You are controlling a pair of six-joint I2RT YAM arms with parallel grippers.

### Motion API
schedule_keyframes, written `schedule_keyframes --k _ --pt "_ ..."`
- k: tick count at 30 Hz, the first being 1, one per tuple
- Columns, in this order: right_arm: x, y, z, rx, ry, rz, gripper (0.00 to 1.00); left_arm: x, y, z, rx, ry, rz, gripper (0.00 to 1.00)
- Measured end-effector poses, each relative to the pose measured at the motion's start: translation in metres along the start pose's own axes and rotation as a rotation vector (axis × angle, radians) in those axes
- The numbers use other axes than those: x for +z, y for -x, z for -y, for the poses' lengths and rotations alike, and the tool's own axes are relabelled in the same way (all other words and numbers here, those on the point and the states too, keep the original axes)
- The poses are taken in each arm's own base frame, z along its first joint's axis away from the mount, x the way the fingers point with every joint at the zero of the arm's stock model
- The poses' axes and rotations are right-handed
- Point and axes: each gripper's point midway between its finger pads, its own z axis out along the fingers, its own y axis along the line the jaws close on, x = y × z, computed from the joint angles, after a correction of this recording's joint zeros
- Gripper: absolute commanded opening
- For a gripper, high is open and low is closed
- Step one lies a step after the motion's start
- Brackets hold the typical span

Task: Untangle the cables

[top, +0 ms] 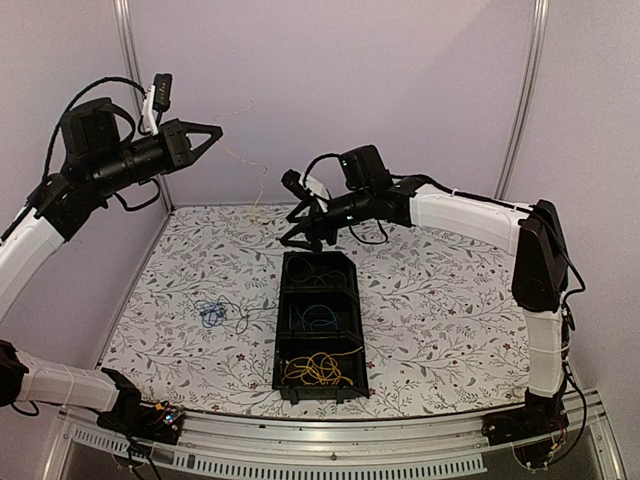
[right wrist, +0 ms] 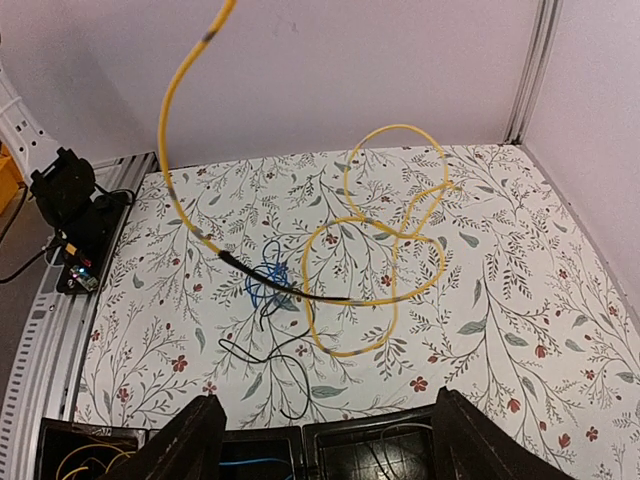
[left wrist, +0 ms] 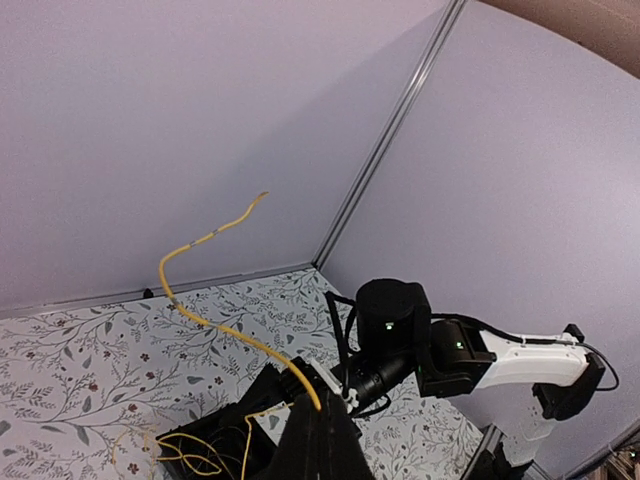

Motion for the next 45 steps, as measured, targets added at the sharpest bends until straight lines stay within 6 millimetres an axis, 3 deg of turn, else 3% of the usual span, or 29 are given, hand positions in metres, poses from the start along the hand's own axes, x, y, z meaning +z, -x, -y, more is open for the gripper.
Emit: schedule_keyframes --k 9,17,21,25,37,39,41,45 --pt "0.008 0.013 0.011 0.012 -0.016 0.042 0.71 0.004 -0.003 0.008 -0.005 -0.021 -0.01 0.0" --pt "0.013 0.005 -0.028 0.02 0.185 0.05 0.72 0.005 -0.003 0.01 -0.006 -0.02 -0.008 0.0" --pt "0.015 -0.015 -0.038 0.038 0.226 0.013 0.72 0.005 -0.004 0.012 -0.006 -0.023 -0.009 0.0" --pt "0.015 -0.025 -0.036 0.055 0.219 -0.013 0.71 0.006 -0.005 0.014 -0.006 -0.028 -0.012 0.0" --pt "0.01 -0.02 -0.027 0.058 0.199 0.007 0.67 0.006 -0.003 0.021 -0.002 -0.041 0.0 0.0" --pt "0.01 -0.019 -0.028 0.065 0.202 0.011 0.61 0.006 -0.002 0.021 -0.002 -0.04 0.002 0.0" --pt "0.011 -0.018 -0.031 0.07 0.208 0.012 0.5 0.006 -0.002 0.021 -0.002 -0.039 0.004 0.0" --pt "0.013 -0.014 -0.033 0.075 0.212 0.022 0.07 0.008 -0.003 0.021 -0.003 -0.037 0.002 0.0"
